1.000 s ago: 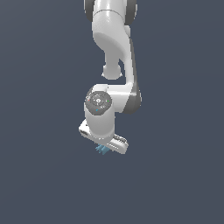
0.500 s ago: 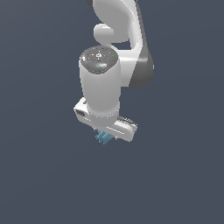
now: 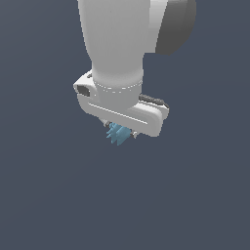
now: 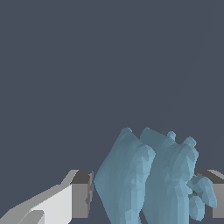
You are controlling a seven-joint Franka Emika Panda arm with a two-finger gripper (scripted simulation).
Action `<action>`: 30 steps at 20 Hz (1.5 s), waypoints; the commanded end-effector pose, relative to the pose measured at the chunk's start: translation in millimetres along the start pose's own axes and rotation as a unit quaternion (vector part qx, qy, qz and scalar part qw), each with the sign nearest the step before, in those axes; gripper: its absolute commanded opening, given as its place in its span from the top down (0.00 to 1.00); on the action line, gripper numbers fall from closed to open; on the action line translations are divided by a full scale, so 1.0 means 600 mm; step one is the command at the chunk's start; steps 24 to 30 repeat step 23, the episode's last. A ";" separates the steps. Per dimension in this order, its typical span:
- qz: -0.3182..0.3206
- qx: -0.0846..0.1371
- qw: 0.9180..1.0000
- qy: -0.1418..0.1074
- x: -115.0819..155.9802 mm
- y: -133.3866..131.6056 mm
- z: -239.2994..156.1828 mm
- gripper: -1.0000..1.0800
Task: Pick up the object and move it to a goal position.
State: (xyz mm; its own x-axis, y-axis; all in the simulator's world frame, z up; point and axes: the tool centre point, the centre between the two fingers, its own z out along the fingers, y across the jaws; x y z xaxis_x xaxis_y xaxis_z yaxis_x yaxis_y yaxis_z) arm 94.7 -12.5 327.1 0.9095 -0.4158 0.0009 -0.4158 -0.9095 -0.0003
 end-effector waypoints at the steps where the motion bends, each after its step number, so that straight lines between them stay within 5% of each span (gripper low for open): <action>1: 0.000 0.000 1.000 0.000 -0.002 -0.003 -0.041 1.00; 13: 0.000 0.000 1.000 0.000 -0.004 -0.016 -0.152 1.00; 30: 0.000 0.000 1.000 0.000 -0.002 -0.019 -0.170 1.00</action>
